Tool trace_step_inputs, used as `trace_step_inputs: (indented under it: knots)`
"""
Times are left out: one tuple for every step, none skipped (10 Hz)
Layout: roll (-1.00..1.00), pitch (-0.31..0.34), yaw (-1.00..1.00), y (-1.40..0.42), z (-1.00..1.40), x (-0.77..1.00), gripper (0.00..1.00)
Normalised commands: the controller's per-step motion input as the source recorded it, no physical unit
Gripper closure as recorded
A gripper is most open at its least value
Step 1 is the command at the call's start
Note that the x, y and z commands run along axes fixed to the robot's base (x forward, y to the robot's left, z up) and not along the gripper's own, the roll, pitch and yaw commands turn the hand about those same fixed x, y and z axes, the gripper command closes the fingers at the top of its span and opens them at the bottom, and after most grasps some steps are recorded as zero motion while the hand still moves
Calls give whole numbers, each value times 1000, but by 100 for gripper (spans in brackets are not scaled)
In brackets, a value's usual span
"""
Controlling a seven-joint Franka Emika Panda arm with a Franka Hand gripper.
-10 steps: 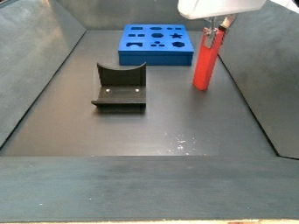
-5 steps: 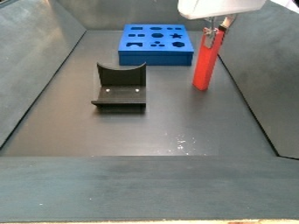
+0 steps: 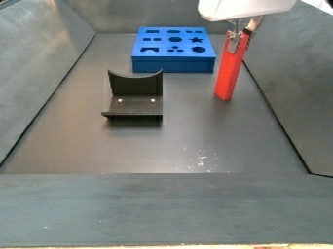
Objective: Pick up the rectangle object. Move up. Move to above the board. Insert the rectangle object.
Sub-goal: Move to above the board.
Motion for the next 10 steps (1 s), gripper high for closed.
trace_step_inputs:
  knots:
    - [-127,6,-122,-362,1000,-484,100]
    - [-125,4,-110,-355,1000,-478,100]
    - [-123,4,-99,-349,1000,-475,100]
    - [-123,6,-96,-348,1000,-476,100]
    - [-102,-9,-48,-311,1000,-451,100]
    - [-84,1,-19,-286,1000,-424,100]
    - [-54,11,7,-269,1000,-379,100]
    - [-41,27,17,-260,1000,-364,100]
    - [-26,45,22,-241,1000,-347,100]
    - [-22,52,24,-231,1000,-351,100]
